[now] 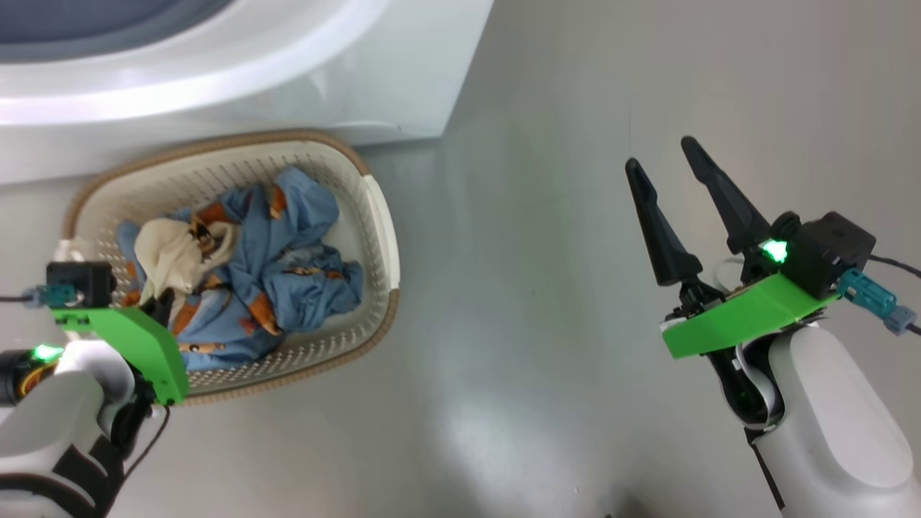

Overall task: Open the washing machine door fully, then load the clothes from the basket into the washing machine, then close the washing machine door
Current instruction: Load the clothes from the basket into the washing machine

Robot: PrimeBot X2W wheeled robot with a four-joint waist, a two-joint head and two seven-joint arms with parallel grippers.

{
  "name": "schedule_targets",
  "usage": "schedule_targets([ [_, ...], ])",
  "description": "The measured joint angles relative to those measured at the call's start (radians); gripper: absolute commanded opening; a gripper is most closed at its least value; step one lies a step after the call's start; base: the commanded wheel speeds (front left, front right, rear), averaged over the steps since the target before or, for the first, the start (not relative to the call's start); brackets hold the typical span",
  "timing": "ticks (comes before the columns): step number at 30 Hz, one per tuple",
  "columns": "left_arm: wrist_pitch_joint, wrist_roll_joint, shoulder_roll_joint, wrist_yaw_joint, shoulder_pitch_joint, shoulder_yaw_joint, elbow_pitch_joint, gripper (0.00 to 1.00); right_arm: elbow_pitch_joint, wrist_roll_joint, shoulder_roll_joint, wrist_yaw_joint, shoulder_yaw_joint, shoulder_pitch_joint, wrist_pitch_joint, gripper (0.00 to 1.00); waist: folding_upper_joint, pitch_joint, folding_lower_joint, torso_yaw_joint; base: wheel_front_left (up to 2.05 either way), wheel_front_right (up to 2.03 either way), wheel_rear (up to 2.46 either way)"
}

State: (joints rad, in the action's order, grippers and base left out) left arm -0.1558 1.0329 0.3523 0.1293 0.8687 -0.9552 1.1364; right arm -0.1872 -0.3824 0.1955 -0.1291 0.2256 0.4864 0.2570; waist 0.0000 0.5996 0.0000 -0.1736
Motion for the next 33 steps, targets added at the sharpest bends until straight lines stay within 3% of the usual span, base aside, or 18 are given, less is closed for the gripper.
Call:
schedule_targets([
  [16, -0.092, 0.048, 0.017, 0.000, -0.093, -0.014, -0.066, 0.00, -0.021, -0.023, 0.026, 0.000, -0.034, -0.118, 0.000, 1.00, 0.0000, -0.169, 0.0000, 0.035, 0.00, 0.00, 0.00],
  [24, -0.092, -0.064, 0.046, -0.002, -0.174, 0.167, -0.186, 0.00, -0.027, -0.025, 0.034, 0.000, -0.057, -0.182, 0.000, 1.00, 0.0000, -0.250, 0.0000, 0.044, 0.00, 0.00, 0.00],
  [33, -0.092, -0.261, 0.043, -0.038, -0.384, 0.419, -0.407, 0.00, -0.035, -0.029, 0.049, 0.000, -0.081, -0.261, 0.000, 1.00, 0.0000, -0.339, 0.0000, 0.056, 0.00, 0.00, 0.00],
])
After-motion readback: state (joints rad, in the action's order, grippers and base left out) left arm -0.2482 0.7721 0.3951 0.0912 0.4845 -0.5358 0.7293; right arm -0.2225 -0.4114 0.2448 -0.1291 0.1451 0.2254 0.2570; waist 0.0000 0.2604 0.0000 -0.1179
